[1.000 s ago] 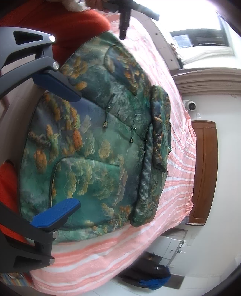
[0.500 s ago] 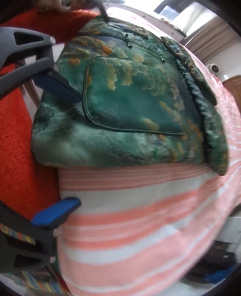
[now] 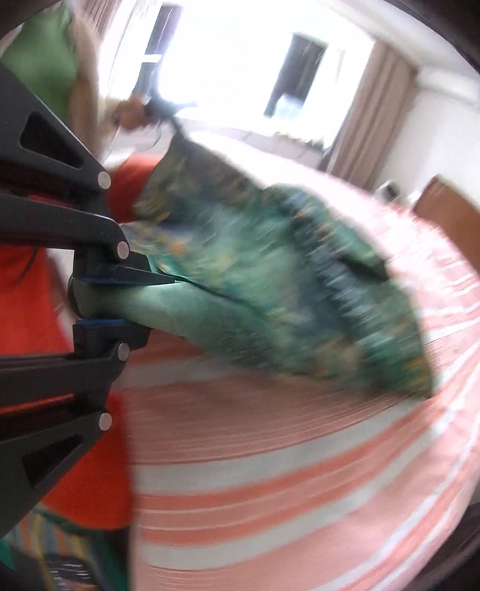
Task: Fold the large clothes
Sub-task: 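Grasp the jacket side edge with the left tool while the right tool grasps it too, then lift the jacket side edge with both tools and fold it over the body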
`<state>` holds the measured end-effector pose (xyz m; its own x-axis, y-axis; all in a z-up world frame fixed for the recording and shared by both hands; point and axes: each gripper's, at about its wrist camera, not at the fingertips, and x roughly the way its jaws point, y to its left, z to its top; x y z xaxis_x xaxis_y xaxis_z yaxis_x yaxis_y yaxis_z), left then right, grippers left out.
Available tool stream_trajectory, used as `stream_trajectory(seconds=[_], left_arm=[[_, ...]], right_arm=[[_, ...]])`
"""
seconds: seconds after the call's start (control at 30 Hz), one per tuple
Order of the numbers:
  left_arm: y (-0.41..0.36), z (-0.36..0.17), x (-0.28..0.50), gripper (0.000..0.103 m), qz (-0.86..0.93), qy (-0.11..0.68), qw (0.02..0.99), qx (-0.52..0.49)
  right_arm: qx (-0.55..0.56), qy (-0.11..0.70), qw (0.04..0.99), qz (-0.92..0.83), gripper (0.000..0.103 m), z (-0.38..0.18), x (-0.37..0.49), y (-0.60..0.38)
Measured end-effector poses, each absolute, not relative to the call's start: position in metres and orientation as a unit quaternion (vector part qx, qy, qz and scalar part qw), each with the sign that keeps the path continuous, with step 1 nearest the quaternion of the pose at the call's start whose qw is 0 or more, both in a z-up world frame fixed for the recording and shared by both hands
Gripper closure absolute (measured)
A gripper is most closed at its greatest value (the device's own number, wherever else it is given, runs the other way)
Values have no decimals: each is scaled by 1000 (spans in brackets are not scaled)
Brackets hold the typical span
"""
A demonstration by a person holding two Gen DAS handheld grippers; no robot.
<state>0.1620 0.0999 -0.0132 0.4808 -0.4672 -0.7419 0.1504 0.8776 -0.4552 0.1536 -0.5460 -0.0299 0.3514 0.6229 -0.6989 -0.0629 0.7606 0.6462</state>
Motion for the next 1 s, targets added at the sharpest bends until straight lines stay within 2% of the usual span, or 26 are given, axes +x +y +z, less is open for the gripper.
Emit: stream_trajectory(seconds=[0.13,0.23,0.27,0.33,0.37,0.4,0.43,0.5,0.67,0.7,0.73,0.77,0.8,0.83,0.87,1.0], left_arm=[[105,36,268,89,-154,410,881,-178],[86,38,367,77,-118,410,893,-141],[81,32,396,73,-91,424,892,-128],[87,28,421,35,-41,435,890,-127],[97,28,421,31,-42,431,890,-143],[109,31,416,24,-55,420,891,-164],[116,32,412,11,-63,410,893,-175],[122,24,405,1,-53,398,902,-158],[94,-57,434,4,-12,485,869,-98],[85,-70,439,11,-11,495,864,-91],[77,-78,440,40,-16,504,860,-86],[69,-84,440,55,-26,510,855,-87],[62,-83,438,75,-19,508,857,-80],[55,-75,435,84,-6,496,866,-59],[51,-65,432,87,-6,486,873,-46],[55,-4,417,90,-17,424,903,-58]], right_arm=[[296,450,813,222,91,19,262,-571],[290,407,847,180,91,25,356,-579],[306,395,851,165,85,17,394,-585],[342,411,836,126,61,-8,447,-593],[353,411,834,105,23,-14,456,-595],[365,400,835,95,3,-17,458,-599],[378,376,840,101,3,-15,453,-605],[371,365,847,106,3,-12,448,-612],[187,466,862,69,3,-43,444,-572],[157,485,858,61,5,-56,449,-561],[141,497,854,64,8,-69,452,-550],[138,500,852,71,31,-76,453,-544],[133,502,852,71,62,-81,453,-536],[123,500,855,64,71,-80,454,-529],[115,497,858,58,80,-76,453,-525],[8,409,912,34,86,-8,434,-501]])
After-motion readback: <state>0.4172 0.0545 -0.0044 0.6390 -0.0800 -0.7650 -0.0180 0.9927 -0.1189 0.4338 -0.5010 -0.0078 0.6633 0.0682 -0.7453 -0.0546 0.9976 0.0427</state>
